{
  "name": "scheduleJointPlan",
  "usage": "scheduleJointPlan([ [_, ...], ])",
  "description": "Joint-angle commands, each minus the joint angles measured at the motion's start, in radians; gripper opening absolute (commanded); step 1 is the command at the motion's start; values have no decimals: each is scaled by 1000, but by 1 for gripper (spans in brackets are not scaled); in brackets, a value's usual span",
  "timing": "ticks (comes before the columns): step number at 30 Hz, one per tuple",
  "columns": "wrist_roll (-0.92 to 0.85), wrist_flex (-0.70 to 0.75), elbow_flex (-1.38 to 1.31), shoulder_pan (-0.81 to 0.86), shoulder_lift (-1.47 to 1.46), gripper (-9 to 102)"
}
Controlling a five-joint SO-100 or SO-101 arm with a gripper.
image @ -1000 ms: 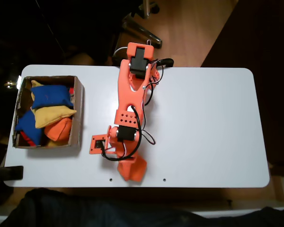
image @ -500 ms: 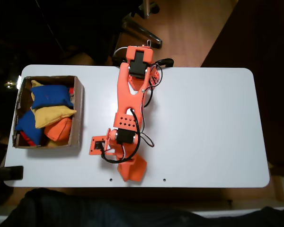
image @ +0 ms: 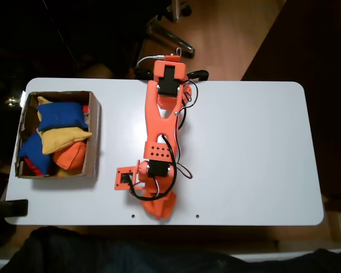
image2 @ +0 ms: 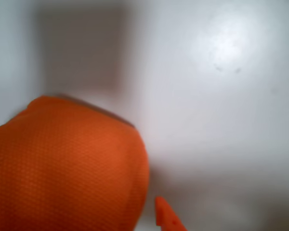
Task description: Grasp a bag and put it in the box.
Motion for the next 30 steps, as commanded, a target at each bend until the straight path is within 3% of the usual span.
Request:
scheduleJointPlan([
  [1, 6, 0, -52, -8, 0, 81],
  [30, 3, -3, -138, -2, -140, 80],
])
